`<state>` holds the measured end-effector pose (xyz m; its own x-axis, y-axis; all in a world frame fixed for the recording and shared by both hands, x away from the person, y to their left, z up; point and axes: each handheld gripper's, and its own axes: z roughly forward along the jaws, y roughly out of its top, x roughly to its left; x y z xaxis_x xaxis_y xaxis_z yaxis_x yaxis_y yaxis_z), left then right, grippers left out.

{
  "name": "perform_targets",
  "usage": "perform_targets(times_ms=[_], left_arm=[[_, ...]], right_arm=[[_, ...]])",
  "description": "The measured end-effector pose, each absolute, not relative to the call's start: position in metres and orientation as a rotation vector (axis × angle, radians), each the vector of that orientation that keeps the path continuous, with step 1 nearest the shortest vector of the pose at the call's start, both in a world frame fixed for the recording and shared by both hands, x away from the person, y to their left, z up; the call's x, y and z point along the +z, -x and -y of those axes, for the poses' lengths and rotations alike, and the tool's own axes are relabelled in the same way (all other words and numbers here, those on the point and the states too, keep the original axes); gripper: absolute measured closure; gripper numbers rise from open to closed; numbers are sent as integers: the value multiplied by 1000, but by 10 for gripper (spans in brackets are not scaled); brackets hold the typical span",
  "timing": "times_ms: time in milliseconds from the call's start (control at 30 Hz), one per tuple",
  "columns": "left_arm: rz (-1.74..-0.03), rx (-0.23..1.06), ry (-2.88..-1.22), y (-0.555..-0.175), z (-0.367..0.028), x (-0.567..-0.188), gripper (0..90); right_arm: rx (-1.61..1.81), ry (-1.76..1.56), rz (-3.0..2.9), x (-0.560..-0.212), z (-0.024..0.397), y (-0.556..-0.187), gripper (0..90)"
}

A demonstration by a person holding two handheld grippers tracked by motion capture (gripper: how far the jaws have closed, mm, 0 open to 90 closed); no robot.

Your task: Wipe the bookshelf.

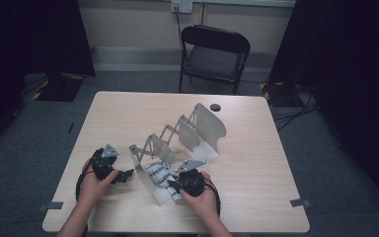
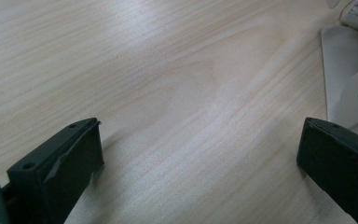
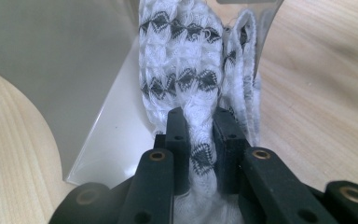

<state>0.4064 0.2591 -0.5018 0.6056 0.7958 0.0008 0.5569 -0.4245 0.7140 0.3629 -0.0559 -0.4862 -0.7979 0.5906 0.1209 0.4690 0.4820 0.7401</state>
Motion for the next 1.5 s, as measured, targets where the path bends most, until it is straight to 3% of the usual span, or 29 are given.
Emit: perform_targets(times_ms=[233,667,800,1500], left_arm=[[-1062,447,-2143,-406,-259,-502,0],[-1062,447,-2143,-406,-259,-502,0],[-1062,447,-2143,-406,-259,-502,0],[-1060,442,-2140,-407,-259,-502,0]], right_arm=[[1253,-888,-2580,-472,56,-358,790],[1440,-764,-2437,-374,54,-352,789],[1461,-781,-2380,-358,58,-356,789],[1276,-926,-2521,-449,54,-372,787]])
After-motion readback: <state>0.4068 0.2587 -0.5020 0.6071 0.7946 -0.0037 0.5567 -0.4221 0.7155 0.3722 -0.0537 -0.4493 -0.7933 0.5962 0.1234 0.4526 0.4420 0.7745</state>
